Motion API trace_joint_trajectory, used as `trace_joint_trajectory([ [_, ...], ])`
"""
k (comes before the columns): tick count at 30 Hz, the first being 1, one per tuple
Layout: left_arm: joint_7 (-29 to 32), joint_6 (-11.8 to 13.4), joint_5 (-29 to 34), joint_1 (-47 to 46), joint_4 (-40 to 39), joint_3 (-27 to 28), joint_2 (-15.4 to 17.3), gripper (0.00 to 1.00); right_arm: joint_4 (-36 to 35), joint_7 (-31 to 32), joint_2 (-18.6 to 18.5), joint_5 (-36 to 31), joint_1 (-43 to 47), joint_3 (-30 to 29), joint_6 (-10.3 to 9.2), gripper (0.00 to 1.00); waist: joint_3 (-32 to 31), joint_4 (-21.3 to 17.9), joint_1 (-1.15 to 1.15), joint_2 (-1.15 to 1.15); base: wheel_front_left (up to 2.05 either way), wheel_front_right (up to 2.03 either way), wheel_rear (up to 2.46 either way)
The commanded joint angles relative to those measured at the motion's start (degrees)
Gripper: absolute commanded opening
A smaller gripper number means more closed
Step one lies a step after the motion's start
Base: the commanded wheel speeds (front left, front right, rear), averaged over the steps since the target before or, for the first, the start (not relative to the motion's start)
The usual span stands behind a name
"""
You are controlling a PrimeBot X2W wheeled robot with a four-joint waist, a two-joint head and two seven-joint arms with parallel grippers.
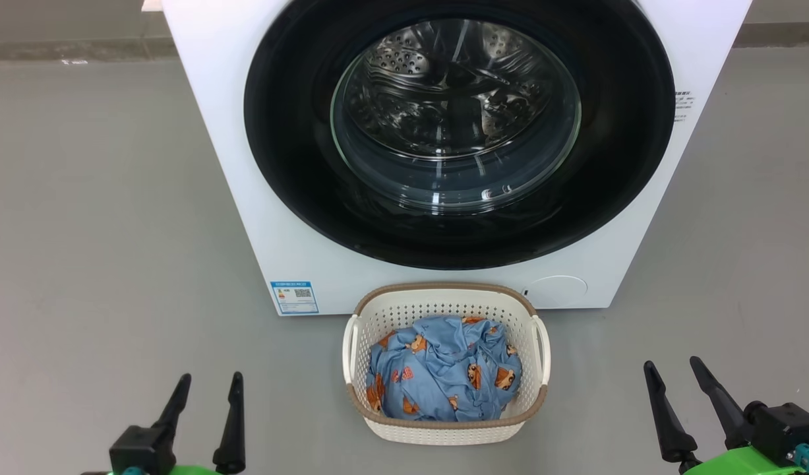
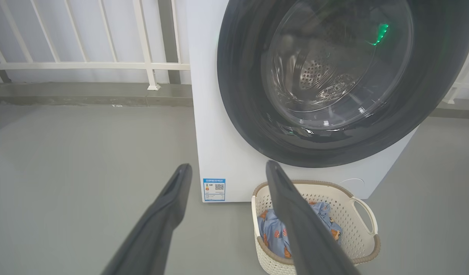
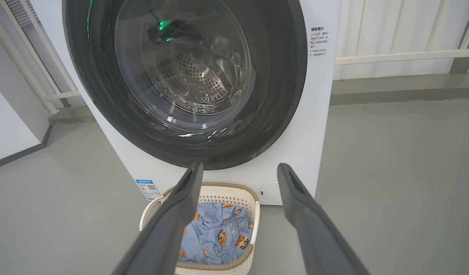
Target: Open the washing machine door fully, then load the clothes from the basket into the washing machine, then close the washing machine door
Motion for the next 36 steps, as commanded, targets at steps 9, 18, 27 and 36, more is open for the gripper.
trace_joint_trajectory([
  [9, -2.29, -0.15, 6.87, -2.02, -1.43, 1.23, 1.03, 1.0, -1.71, -2.17, -1.56, -6.12, -0.38, 1.39, 0.1, 1.0, -0.2, 0.1, 0.0, 0.0, 0.0, 0.0, 0.0],
  [18, -2.29, -0.15, 6.37, -1.94, -0.94, 1.67, 1.03, 1.0, -1.92, -2.17, -1.09, -6.18, -0.24, 0.9, 0.1, 1.0, -0.36, 0.29, 0.0, 0.0, 0.0, 0.0, 0.0],
  [27, -2.29, -0.15, 5.47, -1.91, -0.57, 2.24, 1.03, 1.0, -1.77, -2.17, -1.25, -6.0, -0.38, 0.82, 0.1, 1.0, -0.4, 0.32, 0.0, 0.0, 0.0, 0.0, 0.0],
  [36, -2.29, -0.15, 5.14, -1.99, -0.24, 2.61, 1.03, 1.0, -1.64, -2.17, -1.32, -5.92, -0.46, 0.79, 0.1, 1.0, -0.3, 0.22, 0.0, 0.0, 0.0, 0.0, 0.0],
])
